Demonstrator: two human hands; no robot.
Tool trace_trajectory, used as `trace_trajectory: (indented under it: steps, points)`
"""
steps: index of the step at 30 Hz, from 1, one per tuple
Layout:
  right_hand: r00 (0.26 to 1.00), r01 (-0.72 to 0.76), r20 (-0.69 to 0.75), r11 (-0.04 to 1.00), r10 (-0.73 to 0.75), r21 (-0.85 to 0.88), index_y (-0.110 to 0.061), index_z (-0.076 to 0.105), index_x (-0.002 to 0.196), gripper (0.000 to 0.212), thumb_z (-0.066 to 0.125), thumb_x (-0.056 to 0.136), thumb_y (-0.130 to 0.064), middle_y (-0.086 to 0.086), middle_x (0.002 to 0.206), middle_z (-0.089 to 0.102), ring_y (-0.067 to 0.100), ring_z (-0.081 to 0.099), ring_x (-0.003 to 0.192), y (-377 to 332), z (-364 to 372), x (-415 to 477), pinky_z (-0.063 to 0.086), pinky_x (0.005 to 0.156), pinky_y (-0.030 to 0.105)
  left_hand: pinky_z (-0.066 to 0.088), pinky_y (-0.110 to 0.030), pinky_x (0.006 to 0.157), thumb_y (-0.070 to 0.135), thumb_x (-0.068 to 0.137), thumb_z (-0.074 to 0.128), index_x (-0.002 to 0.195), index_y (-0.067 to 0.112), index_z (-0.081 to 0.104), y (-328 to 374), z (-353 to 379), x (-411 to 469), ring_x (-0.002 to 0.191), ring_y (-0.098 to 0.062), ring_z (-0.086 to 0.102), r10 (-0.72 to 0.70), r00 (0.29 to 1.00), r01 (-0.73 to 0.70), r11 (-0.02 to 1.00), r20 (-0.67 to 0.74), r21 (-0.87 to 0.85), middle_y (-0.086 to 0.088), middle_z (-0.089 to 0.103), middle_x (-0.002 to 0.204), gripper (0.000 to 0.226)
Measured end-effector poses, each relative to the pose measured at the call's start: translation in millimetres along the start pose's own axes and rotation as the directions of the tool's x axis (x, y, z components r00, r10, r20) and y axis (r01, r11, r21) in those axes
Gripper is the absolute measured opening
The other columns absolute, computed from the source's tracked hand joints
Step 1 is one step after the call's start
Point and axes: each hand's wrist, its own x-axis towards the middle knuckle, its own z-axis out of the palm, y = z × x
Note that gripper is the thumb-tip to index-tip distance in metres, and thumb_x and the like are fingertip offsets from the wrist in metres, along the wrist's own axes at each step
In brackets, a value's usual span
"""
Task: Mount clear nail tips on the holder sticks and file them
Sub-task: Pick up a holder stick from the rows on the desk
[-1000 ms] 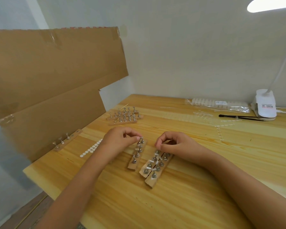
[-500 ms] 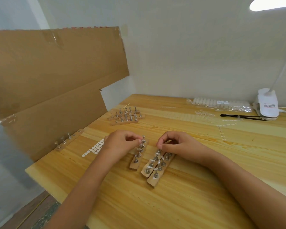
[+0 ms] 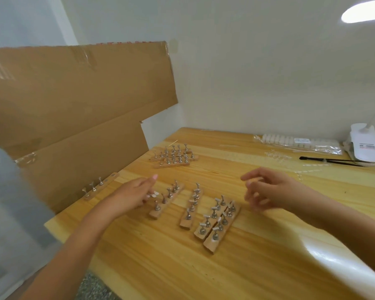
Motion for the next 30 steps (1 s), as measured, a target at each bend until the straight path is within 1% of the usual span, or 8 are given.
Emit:
trace_trajectory:
  steps: [3,5,8,11,19,23,28,30]
  points:
    - [0.931,-0.274,0.303,0.937,0.201,0.218,-0.019,0.05,0.125,0.042,0.065,0.086,-0.022,0.022,0.098,0.073,0.032,0.074,0.084,7,2,-27,0.06,0.065,0.031,0.057,-0.03,0.086,0.068,0.087,0.032,0.116,0.028,0.06,5,7,-4,0.085,-0.01,0.069,0.049,0.992,-0.03,0.987,0.117,-0.157,0.004,0.069,0.108,0.057]
    - [0.913,-0.335,0.346,0.882,0.216,0.331,-0.019,0.046,0.128,0.049,0.066,0.083,-0.021,0.028,0.105,0.071,0.038,0.072,0.093,13,9,-36,0.061,0.067,0.034,0.057,-0.024,0.082,0.062,0.094,0.03,0.126,0.025,0.057,18,14,-8,0.083,-0.007,0.068,0.09,0.982,-0.063,0.985,0.164,-0.158,0.005,0.068,0.11,0.056]
    - [0.929,-0.328,0.317,0.825,0.192,0.461,-0.019,0.046,0.129,0.049,0.063,0.084,-0.016,0.03,0.107,0.069,0.04,0.071,0.097,14,13,-36,0.062,0.067,0.036,0.053,-0.018,0.077,0.064,0.094,0.026,0.129,0.027,0.054,38,22,-13,0.088,-0.006,0.067,0.139,0.971,-0.131,0.99,0.194,-0.054,0.012,0.065,0.111,0.058]
    - [0.928,-0.341,0.319,0.784,0.192,0.518,-0.02,0.047,0.129,0.061,0.066,0.071,-0.017,0.034,0.108,0.067,0.042,0.07,0.097,12,14,-35,0.062,0.066,0.038,0.055,-0.028,0.09,0.067,0.092,0.027,0.133,0.026,0.054,52,33,-17,0.095,-0.009,0.068,0.183,0.952,-0.169,0.983,0.245,-0.078,0.013,0.064,0.114,0.064]
    - [0.964,-0.263,0.183,0.756,0.191,0.599,-0.016,0.056,0.123,0.036,0.055,0.089,-0.006,0.038,0.103,0.066,0.044,0.071,0.092,15,-11,-53,0.062,0.06,0.04,0.053,-0.035,0.098,0.074,0.085,0.03,0.14,0.03,0.048,75,66,-14,0.102,-0.007,0.067,0.302,0.889,-0.274,0.953,0.343,-0.13,0.012,0.063,0.124,0.073]
    - [0.984,-0.169,0.051,0.79,0.172,0.589,-0.01,0.06,0.12,0.03,0.05,0.093,-0.002,0.031,0.104,0.069,0.042,0.071,0.093,33,-23,-68,0.062,0.063,0.043,0.057,-0.023,0.085,0.053,0.1,0.042,0.12,0.025,0.063,79,63,-1,0.096,-0.008,0.069,0.344,0.884,-0.291,0.935,0.315,-0.204,0.012,0.068,0.112,0.04]
    - [0.997,-0.068,0.007,0.832,0.076,0.55,-0.002,0.07,0.11,0.045,0.077,0.066,-0.007,0.03,0.1,0.07,0.041,0.072,0.087,82,-32,-92,0.06,0.057,0.033,0.049,-0.018,0.061,0.038,0.094,0.063,0.09,0.033,0.066,28,39,11,0.074,0.003,0.06,0.35,0.924,-0.369,0.922,0.156,0.116,0.015,0.063,0.094,0.007]
    - [0.999,-0.011,-0.039,0.856,0.037,0.516,-0.005,0.075,0.099,0.037,0.08,0.065,-0.019,0.034,0.098,0.068,0.044,0.071,0.083,96,-35,-99,0.059,0.058,0.033,0.052,-0.022,0.071,0.034,0.093,0.064,0.092,0.034,0.066,5,32,11,0.084,0.003,0.059,0.383,0.916,-0.401,0.887,0.12,0.229,0.019,0.057,0.099,0.002]
